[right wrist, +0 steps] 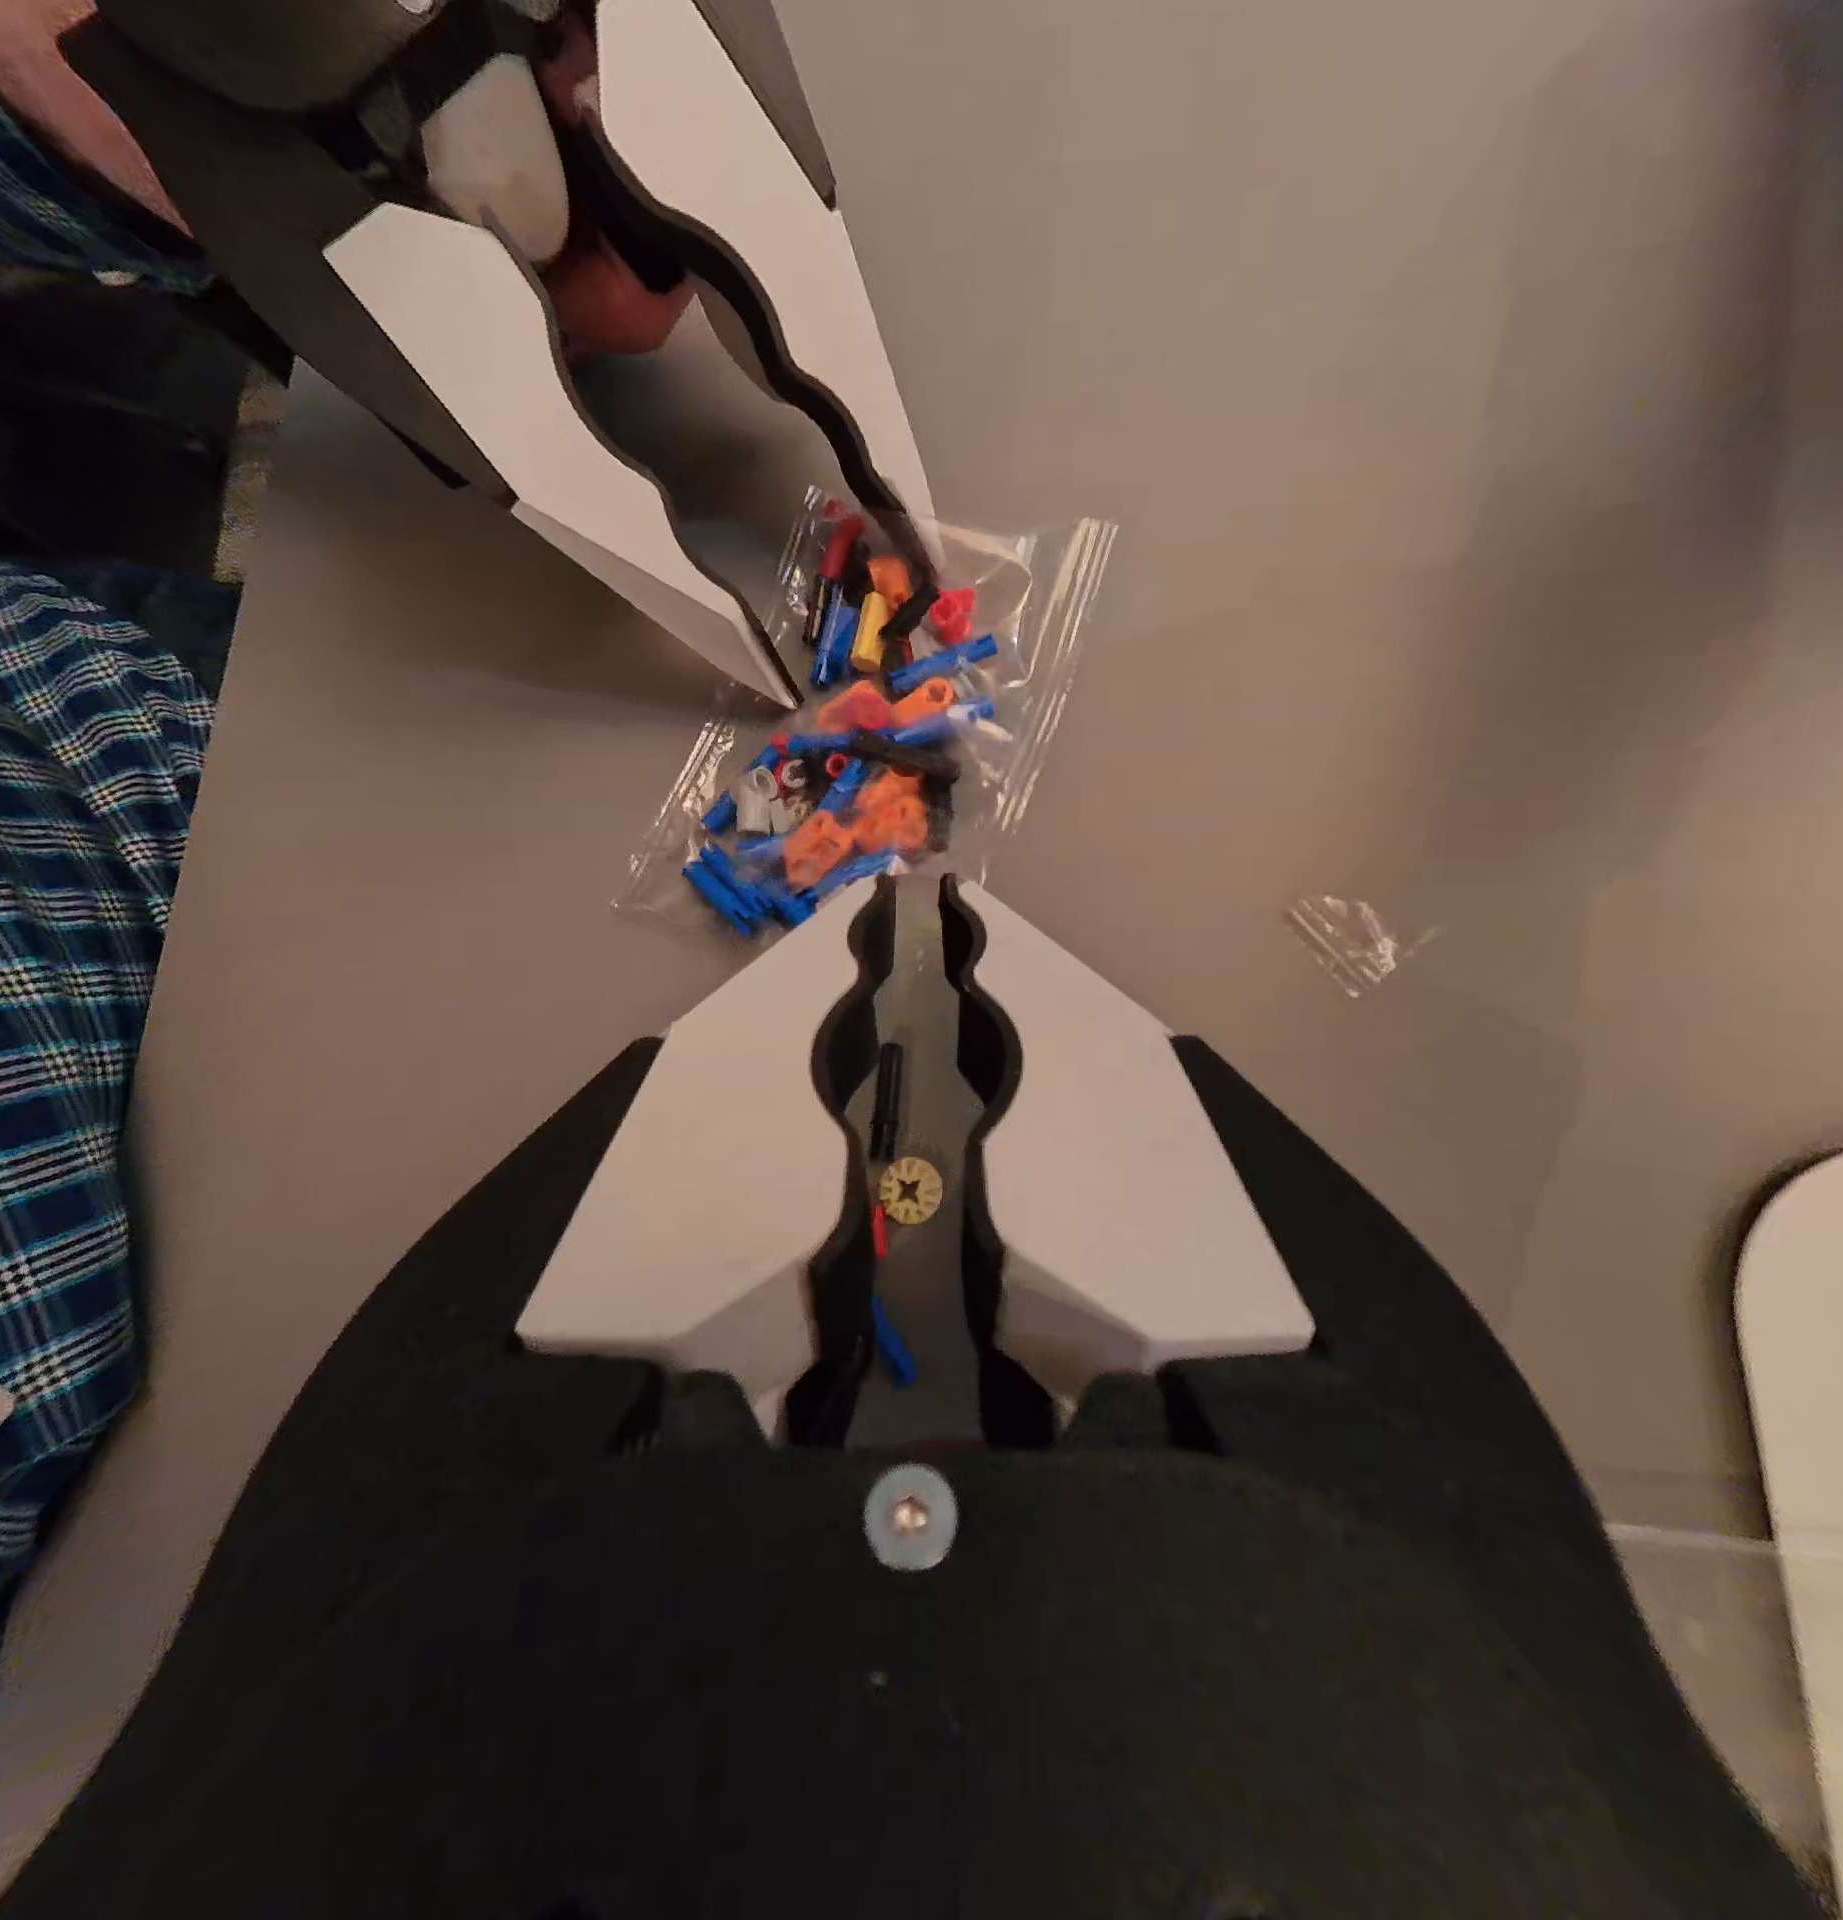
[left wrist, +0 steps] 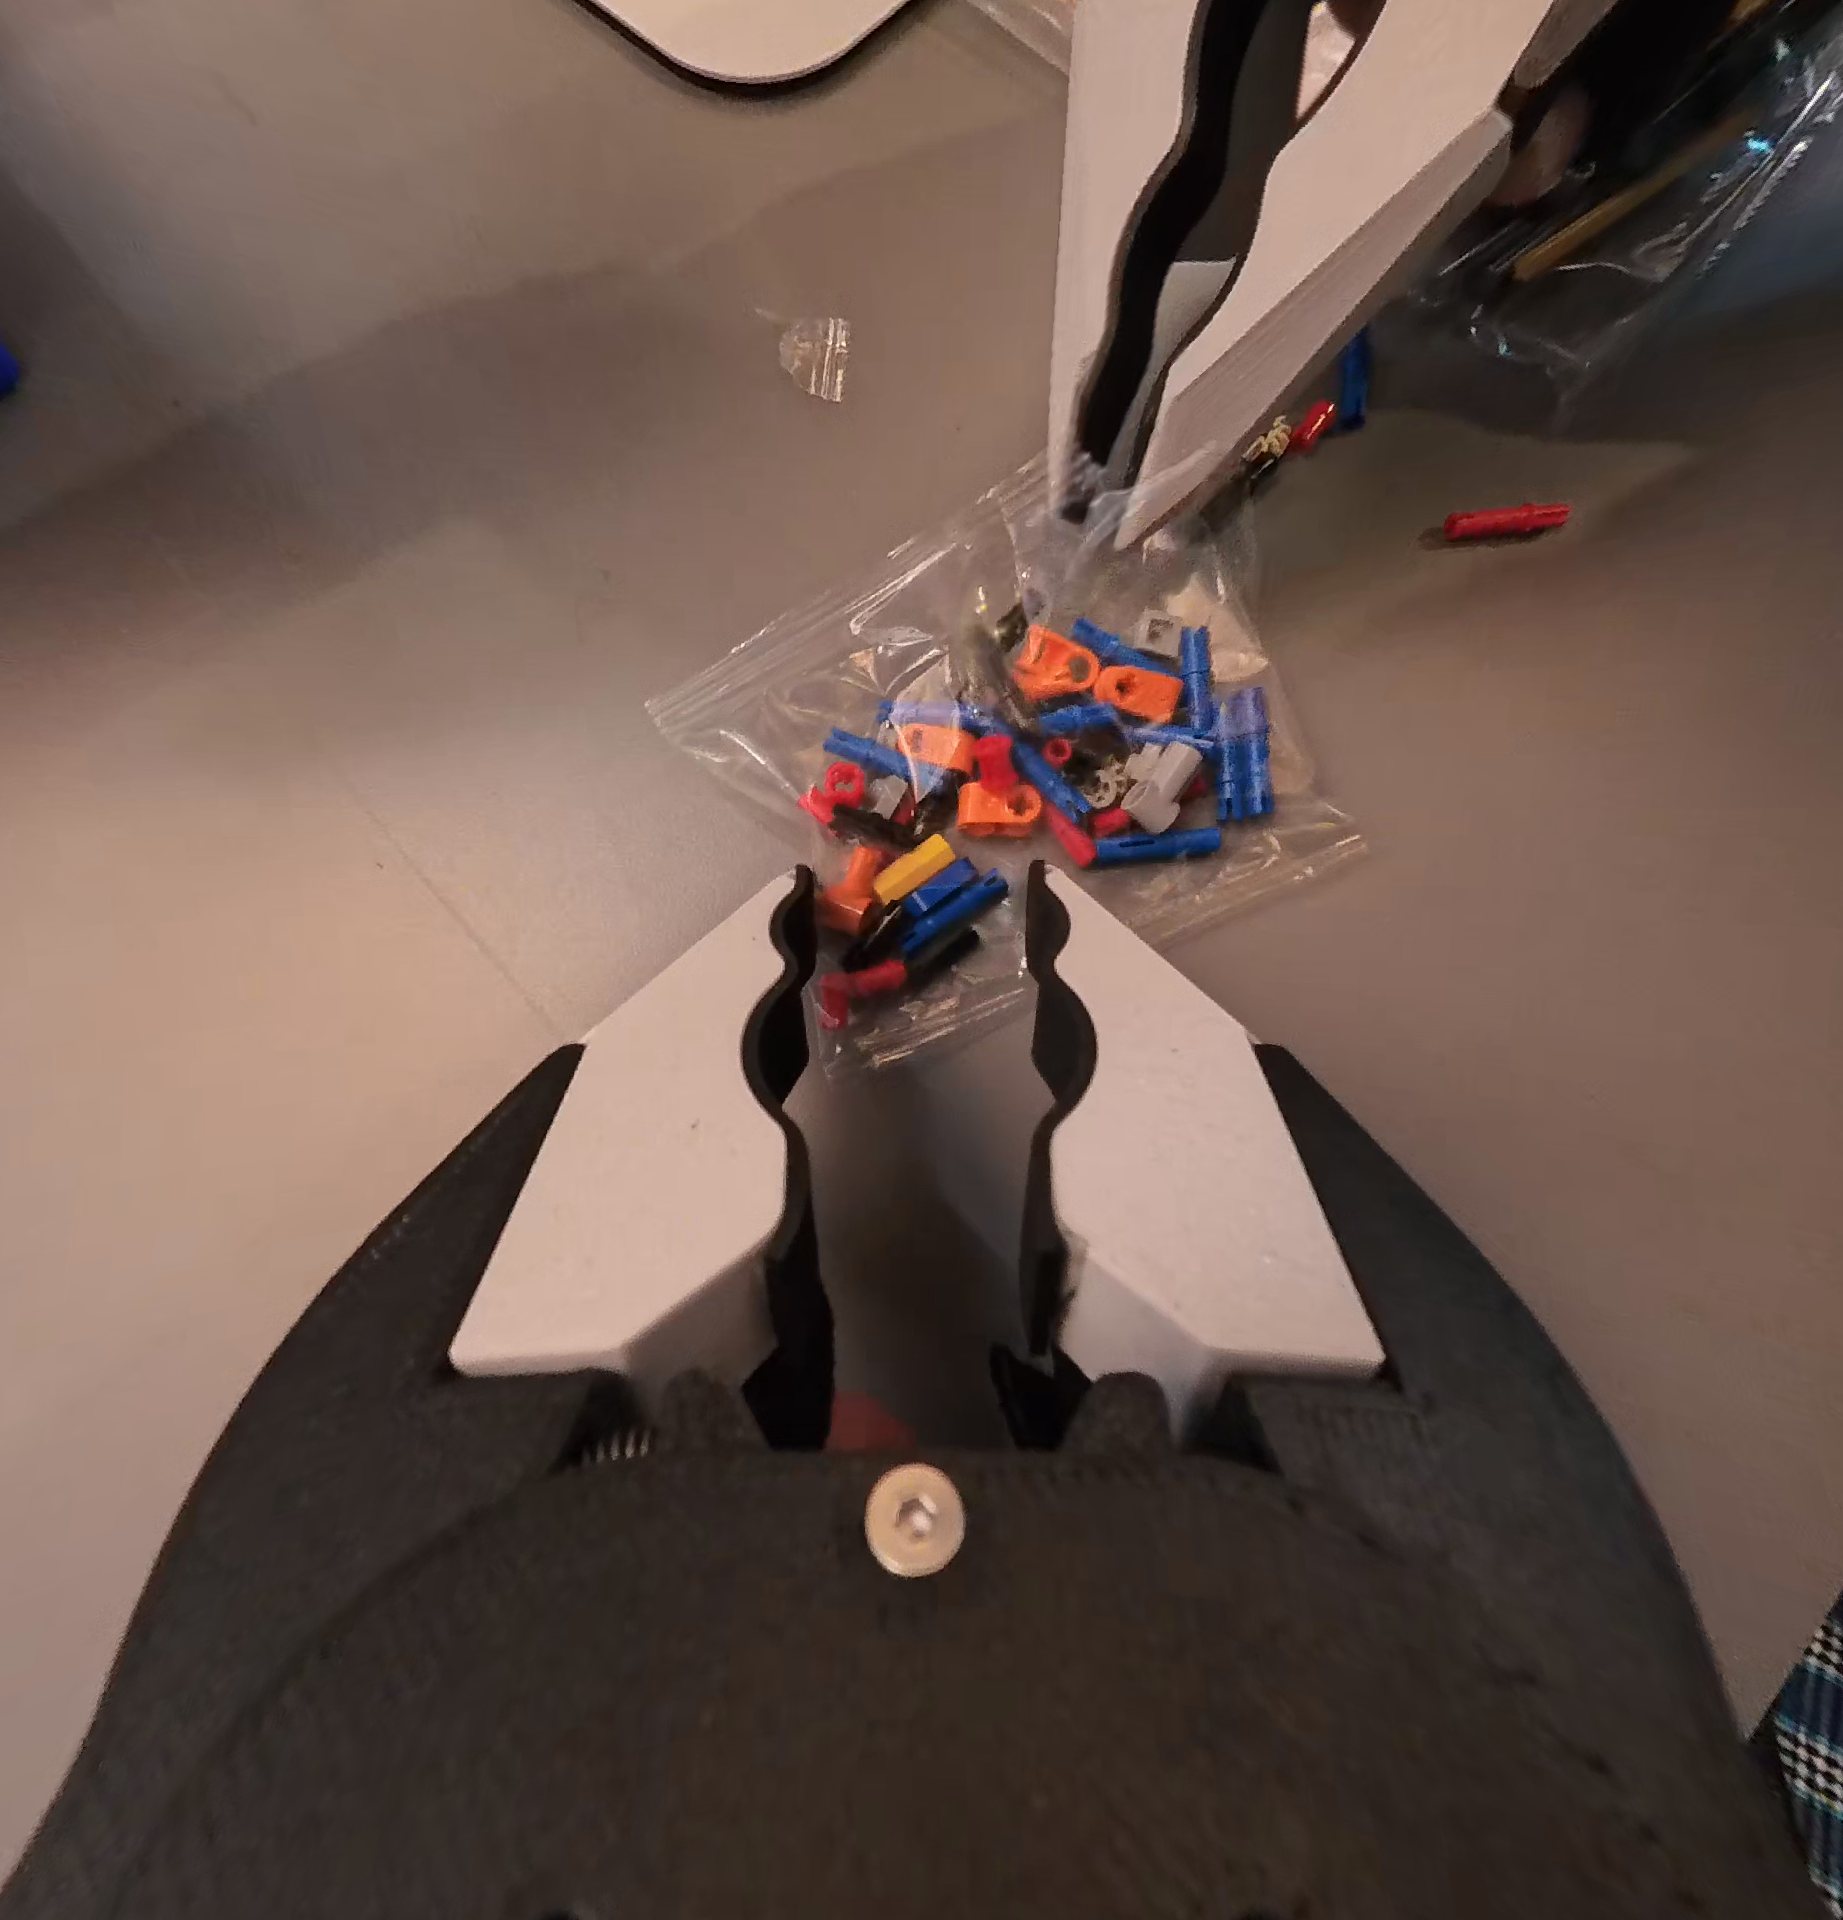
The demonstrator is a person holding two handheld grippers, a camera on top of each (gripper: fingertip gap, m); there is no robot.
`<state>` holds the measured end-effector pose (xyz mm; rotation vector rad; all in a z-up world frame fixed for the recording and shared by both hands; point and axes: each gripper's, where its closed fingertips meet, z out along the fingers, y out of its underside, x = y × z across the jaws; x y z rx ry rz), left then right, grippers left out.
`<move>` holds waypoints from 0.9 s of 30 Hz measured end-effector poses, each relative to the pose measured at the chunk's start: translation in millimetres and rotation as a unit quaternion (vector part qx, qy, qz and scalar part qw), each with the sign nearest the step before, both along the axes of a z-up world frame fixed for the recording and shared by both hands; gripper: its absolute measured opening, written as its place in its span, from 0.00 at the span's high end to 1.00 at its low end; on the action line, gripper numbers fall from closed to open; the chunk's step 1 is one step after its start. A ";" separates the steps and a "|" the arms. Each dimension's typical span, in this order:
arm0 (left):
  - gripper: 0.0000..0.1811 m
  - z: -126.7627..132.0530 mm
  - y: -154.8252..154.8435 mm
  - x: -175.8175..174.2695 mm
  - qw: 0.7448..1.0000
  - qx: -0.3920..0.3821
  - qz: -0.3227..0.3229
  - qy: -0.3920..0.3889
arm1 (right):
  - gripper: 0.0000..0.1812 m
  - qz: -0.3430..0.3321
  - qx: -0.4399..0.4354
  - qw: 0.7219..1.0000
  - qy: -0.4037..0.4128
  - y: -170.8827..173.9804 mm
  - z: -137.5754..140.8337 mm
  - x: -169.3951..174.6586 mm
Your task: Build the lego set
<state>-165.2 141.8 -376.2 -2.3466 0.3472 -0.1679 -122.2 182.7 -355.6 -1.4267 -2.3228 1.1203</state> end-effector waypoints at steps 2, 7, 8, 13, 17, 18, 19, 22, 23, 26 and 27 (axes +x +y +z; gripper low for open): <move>0.79 -0.1 0.2 0.0 1.000 0.000 0.000 0.001 | 0.97 0.003 0.003 1.000 0.015 -2.2 1.1 -4.1; 0.79 -0.1 -0.1 0.2 1.000 0.000 -0.001 0.002 | 0.93 0.015 0.007 1.000 0.026 -4.8 -2.0 -11.2; 0.79 -0.1 -0.1 0.1 1.000 0.000 -0.001 0.002 | 0.93 0.019 0.008 0.999 0.033 -5.4 -1.1 -12.4; 0.80 -0.2 0.2 -0.5 1.000 0.001 -0.001 0.002 | 0.93 0.039 0.041 0.997 0.055 -4.9 -2.7 -15.6; 0.80 -0.2 0.8 -0.6 1.000 0.002 -0.001 0.005 | 0.96 0.059 0.087 0.990 0.097 -2.9 0.8 -19.2; 0.80 -0.3 1.0 -0.5 1.000 0.003 -0.001 0.005 | 0.96 0.067 0.100 0.988 0.100 -3.0 0.3 -19.1; 0.80 -0.2 1.1 -0.3 1.000 0.003 -0.001 0.005 | 0.96 0.074 0.107 0.986 0.102 -3.4 -0.8 -19.3; 0.81 -0.4 1.4 -0.4 1.000 0.003 -0.002 0.009 | 0.96 0.085 0.113 0.985 0.102 -5.5 -4.3 -21.9; 0.81 -0.5 1.5 -0.5 1.000 0.003 -0.002 0.010 | 0.96 0.085 0.118 0.984 0.100 -5.1 -6.5 -23.2; 0.81 -0.6 1.6 -0.7 1.000 0.003 -0.003 0.012 | 0.96 0.081 0.106 0.988 0.080 -6.0 -11.7 -25.8; 0.81 -0.6 1.6 -0.7 1.000 0.003 -0.003 0.012 | 0.96 0.077 0.100 0.989 0.072 -5.1 -12.1 -26.7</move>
